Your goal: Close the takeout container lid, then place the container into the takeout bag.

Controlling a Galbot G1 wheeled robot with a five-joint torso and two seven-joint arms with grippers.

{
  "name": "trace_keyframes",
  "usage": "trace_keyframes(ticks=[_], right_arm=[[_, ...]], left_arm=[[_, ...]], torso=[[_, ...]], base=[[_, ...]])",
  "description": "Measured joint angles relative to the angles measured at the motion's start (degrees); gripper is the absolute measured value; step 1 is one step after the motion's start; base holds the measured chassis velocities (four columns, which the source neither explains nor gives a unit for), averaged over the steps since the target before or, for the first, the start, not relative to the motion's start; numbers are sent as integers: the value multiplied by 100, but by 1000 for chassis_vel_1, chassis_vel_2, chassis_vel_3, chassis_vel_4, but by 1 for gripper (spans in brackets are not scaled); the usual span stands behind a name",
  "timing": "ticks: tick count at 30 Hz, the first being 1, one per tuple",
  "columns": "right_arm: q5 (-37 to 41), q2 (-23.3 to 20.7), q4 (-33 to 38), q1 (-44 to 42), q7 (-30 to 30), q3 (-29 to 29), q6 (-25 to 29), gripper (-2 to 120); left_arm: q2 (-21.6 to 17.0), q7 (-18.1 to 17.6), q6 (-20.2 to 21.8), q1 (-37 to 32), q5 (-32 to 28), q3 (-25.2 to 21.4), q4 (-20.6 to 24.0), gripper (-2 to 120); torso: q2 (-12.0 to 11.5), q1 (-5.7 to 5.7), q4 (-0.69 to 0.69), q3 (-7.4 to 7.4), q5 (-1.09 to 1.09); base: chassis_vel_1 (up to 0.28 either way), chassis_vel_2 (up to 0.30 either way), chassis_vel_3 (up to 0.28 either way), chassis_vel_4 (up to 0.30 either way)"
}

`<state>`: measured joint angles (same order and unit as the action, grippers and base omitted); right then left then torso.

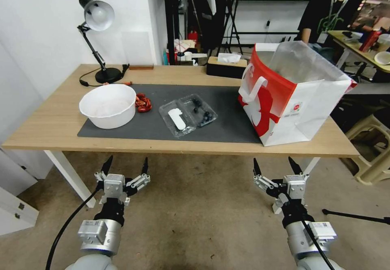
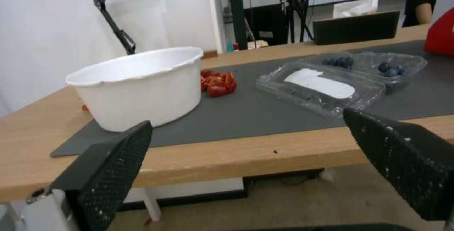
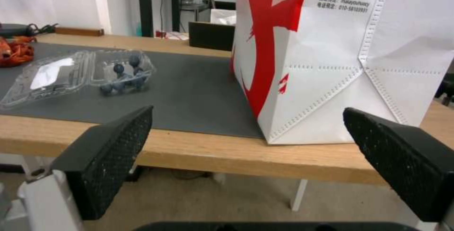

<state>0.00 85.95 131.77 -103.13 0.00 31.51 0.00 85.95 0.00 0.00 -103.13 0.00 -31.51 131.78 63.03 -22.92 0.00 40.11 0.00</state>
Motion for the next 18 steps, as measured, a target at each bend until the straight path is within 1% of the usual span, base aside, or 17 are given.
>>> trace_keyframes(ticks=[18], right_arm=[[0,0,0,0,0,0,0,100]], left_arm=[[0,0,0,0,0,0,0,100]], torso=[[0,0,0,0,0]], base=[[0,0,0,0]])
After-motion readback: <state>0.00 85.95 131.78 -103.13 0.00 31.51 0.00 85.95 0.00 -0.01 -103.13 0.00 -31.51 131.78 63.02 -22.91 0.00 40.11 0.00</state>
